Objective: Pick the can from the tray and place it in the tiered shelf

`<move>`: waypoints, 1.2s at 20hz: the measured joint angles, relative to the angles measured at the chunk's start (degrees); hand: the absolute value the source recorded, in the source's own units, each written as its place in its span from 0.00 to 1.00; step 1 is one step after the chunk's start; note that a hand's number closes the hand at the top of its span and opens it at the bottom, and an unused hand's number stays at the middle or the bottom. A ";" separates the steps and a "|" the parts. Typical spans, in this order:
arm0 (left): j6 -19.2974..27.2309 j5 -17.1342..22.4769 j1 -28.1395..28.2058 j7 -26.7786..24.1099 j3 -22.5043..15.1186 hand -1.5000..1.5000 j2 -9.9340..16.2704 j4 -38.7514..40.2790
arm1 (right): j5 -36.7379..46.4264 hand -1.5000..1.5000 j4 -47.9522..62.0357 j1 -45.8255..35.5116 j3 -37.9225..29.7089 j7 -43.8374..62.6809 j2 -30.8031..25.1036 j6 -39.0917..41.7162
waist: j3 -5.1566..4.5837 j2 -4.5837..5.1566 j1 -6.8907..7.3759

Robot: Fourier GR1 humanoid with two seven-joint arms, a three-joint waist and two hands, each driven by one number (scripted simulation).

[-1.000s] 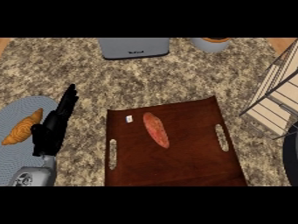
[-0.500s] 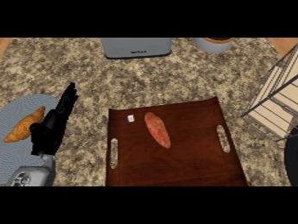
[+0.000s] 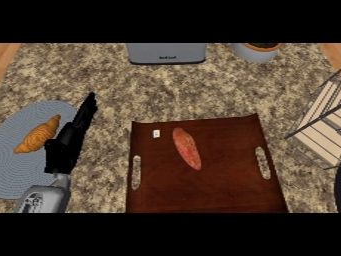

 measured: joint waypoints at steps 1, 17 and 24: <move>0.08 -0.04 -0.44 0.52 -0.07 0.50 -0.31 -0.03 | -0.83 1.00 2.12 -1.06 -1.43 0.95 -1.14 1.31 | 0.00 0.06 0.32; -1.01 -1.77 -1.86 0.82 -0.38 0.50 -2.22 0.55 | 10.13 1.00 14.86 -24.35 5.92 3.67 -4.33 -2.19 | 0.02 0.40 2.29; -2.22 -1.45 -2.74 0.91 0.73 0.50 -1.89 0.67 | 19.65 1.00 15.19 -32.54 14.87 -1.50 0.39 -9.29 | 0.02 0.43 2.45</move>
